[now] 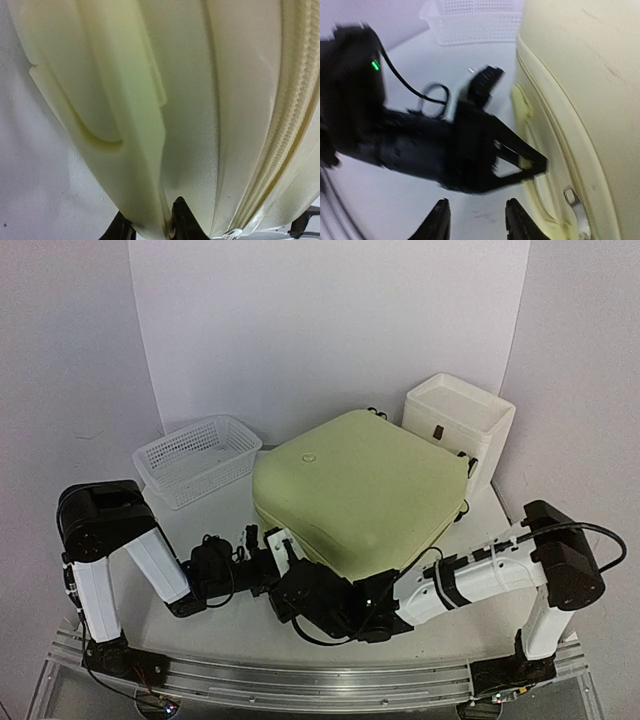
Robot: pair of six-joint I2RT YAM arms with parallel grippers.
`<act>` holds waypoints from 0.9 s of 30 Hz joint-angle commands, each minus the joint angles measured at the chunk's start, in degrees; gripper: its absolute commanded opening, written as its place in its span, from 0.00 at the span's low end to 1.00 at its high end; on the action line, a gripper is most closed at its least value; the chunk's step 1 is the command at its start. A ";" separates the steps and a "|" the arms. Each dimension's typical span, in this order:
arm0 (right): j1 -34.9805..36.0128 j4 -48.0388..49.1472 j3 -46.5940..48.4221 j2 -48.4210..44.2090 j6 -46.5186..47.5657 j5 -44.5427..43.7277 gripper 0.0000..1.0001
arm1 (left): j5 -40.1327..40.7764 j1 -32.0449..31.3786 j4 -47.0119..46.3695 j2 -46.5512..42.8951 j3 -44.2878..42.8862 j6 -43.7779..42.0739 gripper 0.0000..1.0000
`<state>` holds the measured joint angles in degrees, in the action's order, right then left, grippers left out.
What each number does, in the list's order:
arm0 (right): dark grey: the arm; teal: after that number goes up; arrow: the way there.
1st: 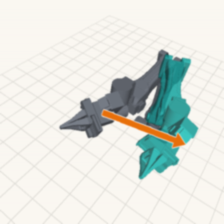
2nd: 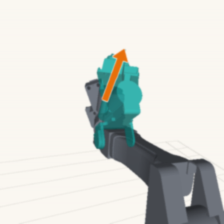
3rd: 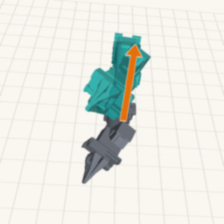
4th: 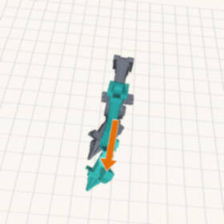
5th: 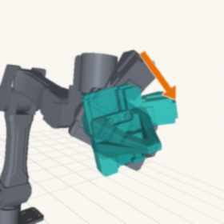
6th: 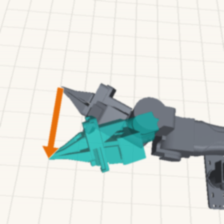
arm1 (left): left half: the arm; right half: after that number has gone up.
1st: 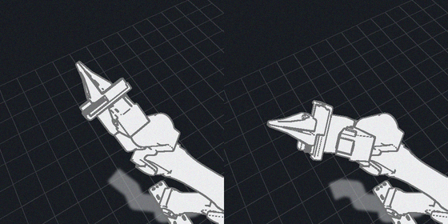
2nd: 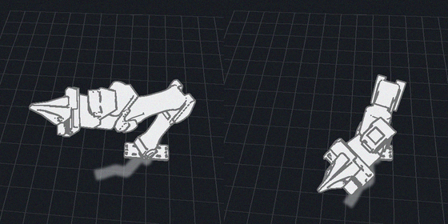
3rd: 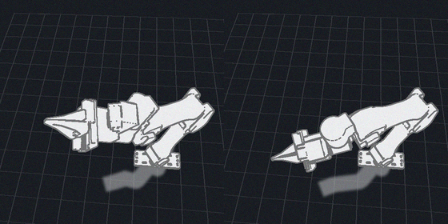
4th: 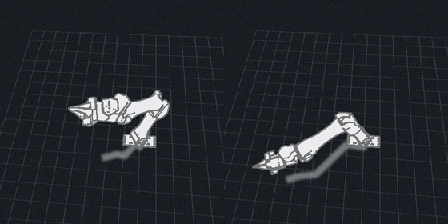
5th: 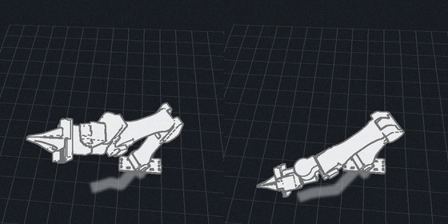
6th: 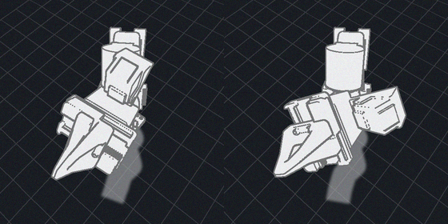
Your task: Open, take out, and arrange the luggage
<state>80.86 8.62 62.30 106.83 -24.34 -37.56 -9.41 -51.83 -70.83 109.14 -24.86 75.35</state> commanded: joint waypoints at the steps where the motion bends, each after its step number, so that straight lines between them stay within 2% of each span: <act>1: 1.53 6.50 4.71 -4.65 2.13 7.28 0.51 | -5.11 -4.15 -2.04 -4.36 4.28 -14.26 0.29; 4: 1.35 1.17 5.67 -8.85 -0.19 7.34 0.63 | -4.12 -4.07 2.04 -7.80 5.37 -16.39 0.37; 9: -1.09 -12.42 10.76 -14.08 -3.08 6.75 0.67 | -2.55 -4.15 9.13 -13.57 6.83 -19.88 0.44; 13: -6.43 -21.04 12.68 -17.64 -6.57 11.36 0.73 | -1.15 -4.24 19.26 -19.76 6.35 -23.46 0.47; 19: -12.34 -29.72 12.62 -22.03 -2.53 14.62 0.94 | 0.96 -8.46 26.53 -26.00 4.47 -28.46 0.51; 22: -14.40 -34.58 14.28 -22.00 3.02 18.65 0.96 | 3.23 -11.95 32.97 -27.37 1.18 -33.23 0.51; 25: -14.57 -38.95 17.43 -21.25 8.49 20.04 0.92 | 5.10 -14.40 33.98 -28.47 -0.25 -39.67 0.49; 27: -14.58 -40.00 17.98 -21.03 12.18 20.55 0.92 | 10.79 -16.98 34.02 -29.37 -0.58 -46.91 0.48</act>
<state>66.22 -26.48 75.81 86.08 -20.88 -20.23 -6.81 -65.56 -38.89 82.89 -22.57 41.78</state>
